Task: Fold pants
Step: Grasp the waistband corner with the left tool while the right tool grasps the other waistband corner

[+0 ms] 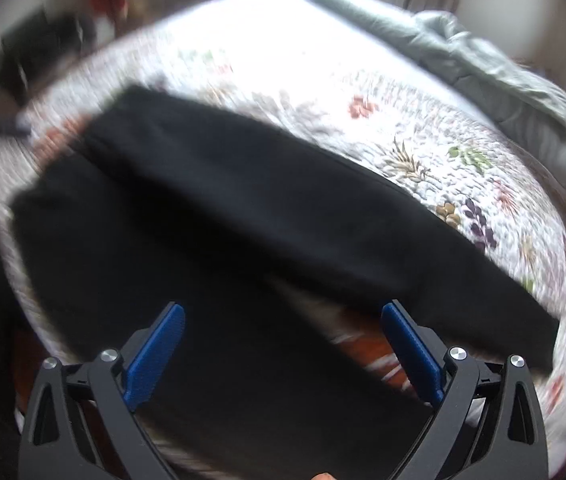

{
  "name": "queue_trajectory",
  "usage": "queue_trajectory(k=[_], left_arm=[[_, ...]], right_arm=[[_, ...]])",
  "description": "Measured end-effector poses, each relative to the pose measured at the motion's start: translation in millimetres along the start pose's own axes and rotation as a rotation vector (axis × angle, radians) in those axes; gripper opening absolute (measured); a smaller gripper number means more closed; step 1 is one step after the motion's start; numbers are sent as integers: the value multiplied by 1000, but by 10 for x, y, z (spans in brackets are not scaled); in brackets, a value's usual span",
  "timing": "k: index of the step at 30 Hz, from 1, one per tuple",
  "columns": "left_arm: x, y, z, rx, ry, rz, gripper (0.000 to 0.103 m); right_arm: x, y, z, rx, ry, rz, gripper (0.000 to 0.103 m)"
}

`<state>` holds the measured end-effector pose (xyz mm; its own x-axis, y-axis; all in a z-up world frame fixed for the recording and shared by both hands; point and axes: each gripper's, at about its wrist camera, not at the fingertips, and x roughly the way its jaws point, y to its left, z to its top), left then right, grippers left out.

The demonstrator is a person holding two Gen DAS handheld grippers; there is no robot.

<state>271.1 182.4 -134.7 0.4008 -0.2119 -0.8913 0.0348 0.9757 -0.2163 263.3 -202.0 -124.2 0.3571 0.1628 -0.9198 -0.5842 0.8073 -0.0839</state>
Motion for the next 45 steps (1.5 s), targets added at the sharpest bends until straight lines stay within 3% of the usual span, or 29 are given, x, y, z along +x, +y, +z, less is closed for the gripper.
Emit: queue_trajectory(k=[4,6,8,9,14,23,24,25,28,30,34,40,45], left_arm=[[488,517,686,16,28,-62,100],[780,702,953,-7,64,-93,100],[984,785,1105,-9,90,-125,100],[1106,800,1179,1,111,-143,100],[1457,751,1285,47,175,-163,100],[1565,696,1377,98,204,-164,99],[1559,684,1372,114,207,-155,95],[1553,671,1373,130,211,-139,82],[1550,686,1414,143,220,-101,58],[1528,697,1451,142,228,-111,50],[1455,663,1470,149,224,-116,35],[1279,573,1434,171,192,-125,23],[1013,451,1419,193,140,-125,19]], right_arm=[[320,-635,505,4,84,175,98],[496,-862,686,12,126,216,96],[634,-1008,826,9,164,243,84],[723,-1095,916,6,192,277,83],[1024,-1299,1098,-30,270,319,83],[1553,-1412,1047,-72,389,414,83],[1545,-1408,1033,-75,391,421,82],[1546,-1420,1031,-75,394,430,82],[1522,-1521,1023,-60,408,438,66],[1518,-1588,1009,-55,429,450,47],[1478,-1569,966,-78,450,435,31],[1257,-1475,912,-84,408,392,13],[918,-1459,849,-83,345,363,9]])
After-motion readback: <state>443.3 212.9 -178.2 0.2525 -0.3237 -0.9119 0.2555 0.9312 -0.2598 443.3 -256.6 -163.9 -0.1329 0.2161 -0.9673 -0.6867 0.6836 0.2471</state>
